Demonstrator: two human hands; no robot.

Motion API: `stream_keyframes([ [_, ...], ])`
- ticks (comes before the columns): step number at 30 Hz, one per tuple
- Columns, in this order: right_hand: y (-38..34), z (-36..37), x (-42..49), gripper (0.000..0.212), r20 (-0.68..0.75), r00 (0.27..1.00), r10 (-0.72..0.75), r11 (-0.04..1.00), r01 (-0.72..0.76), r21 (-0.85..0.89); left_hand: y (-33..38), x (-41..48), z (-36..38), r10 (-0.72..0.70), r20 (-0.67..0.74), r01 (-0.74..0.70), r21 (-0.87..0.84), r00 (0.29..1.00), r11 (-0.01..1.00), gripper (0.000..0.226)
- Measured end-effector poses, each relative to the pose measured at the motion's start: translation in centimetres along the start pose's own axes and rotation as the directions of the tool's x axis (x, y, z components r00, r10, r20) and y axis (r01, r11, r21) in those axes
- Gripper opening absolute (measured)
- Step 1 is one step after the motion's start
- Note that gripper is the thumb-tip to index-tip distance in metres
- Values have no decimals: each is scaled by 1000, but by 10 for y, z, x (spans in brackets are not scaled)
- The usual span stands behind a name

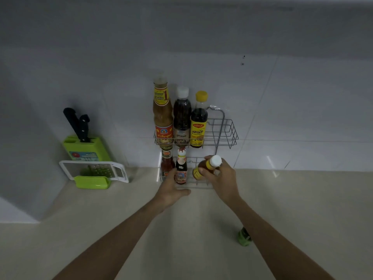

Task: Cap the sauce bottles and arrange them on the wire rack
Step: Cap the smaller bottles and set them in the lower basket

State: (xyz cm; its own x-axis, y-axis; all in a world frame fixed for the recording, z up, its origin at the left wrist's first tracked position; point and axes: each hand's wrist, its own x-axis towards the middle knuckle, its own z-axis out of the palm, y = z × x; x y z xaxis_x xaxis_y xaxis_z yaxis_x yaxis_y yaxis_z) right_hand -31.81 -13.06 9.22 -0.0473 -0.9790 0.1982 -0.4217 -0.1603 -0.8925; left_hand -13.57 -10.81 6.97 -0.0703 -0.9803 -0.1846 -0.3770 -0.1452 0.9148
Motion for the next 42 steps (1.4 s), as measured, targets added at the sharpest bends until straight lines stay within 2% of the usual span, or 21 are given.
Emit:
stream_keyframes([
  [3, 15, 16, 19, 37, 6, 1000, -27, 999, 27, 45, 1, 20, 0, 29, -70, -33, -50, 997, 998, 80],
  [6, 31, 33, 33, 31, 36, 999, -30, 1000, 30, -6, -7, 32, 3, 60, -129, -66, -46, 990, 997, 68],
  [10, 49, 51, 52, 33, 86, 996, -6, 984, 22, -179, -15, 39, 8, 66, -124, -72, -45, 990, 996, 73],
  [16, 58, 64, 75, 40, 192, 978, 87, 950, -24, -311, -26, 45, 8, 46, -84, -50, -39, 995, 998, 82],
  [24, 63, 66, 78, 39, 274, 954, 118, 957, -36, -289, -28, 48, 5, 18, -75, -19, -22, 997, 1000, 87],
  [30, 61, 62, 73, 46, 344, 905, 249, 955, -171, -243, -24, 46, 4, 9, -58, -10, -11, 998, 1000, 86],
  [33, 55, 57, 72, 54, 351, 895, 276, 946, -187, -265, -23, 42, 3, 22, -70, -21, 14, 997, 1000, 83],
  [37, 52, 31, 62, 54, 289, 926, 241, 956, -175, -235, -26, 32, 8, 55, -160, -47, 57, 986, 997, 71],
  [39, 58, 3, 48, 48, 233, 954, 187, 967, -137, -215, -29, 24, 16, 32, -139, -21, 79, 990, 997, 69],
  [42, 74, -47, 14, 50, 165, 977, 134, 971, -96, -219, -32, 9, 41, 14, -64, -8, 100, 998, 995, 69],
])
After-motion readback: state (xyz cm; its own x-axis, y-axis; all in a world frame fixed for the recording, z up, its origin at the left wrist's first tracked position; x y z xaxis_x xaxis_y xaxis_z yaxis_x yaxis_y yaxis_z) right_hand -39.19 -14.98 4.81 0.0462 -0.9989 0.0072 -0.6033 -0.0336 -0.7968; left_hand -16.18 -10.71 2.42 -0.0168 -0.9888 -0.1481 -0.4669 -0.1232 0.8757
